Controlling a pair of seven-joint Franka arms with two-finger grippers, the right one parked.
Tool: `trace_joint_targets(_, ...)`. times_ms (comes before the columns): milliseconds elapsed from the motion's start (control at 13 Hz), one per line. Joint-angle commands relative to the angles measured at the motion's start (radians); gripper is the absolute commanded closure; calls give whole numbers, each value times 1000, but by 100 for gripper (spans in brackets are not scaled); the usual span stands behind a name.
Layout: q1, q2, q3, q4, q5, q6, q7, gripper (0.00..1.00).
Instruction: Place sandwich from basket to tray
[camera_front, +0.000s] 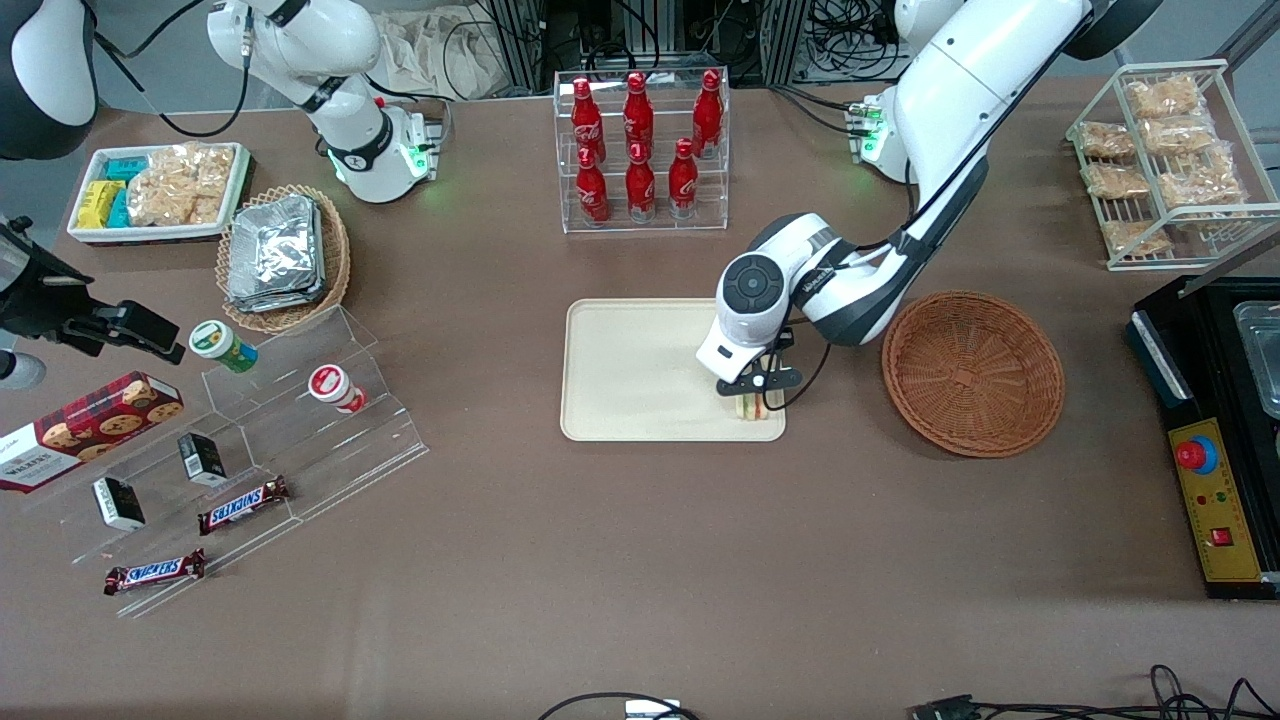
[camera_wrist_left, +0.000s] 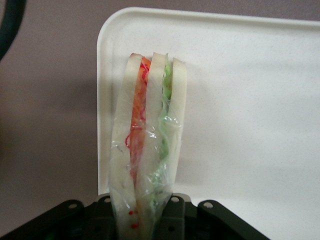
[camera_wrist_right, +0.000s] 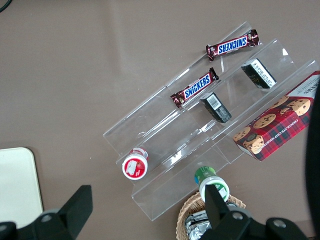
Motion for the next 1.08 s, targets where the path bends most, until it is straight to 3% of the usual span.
trace_joint_targets(0,9,-19,-5,9,19,-12,-23,0)
trace_joint_targets(308,9,-158,-13,87,-21,-194,-7,0)
trace_joint_targets(538,11,-298,2,189,-142,-380,142,0)
trace_joint_targets(769,-9,-500,228,153,-308,-420,383,0)
trace_joint_targets(1000,-47,-643,439,34,-332,-402,511,0)
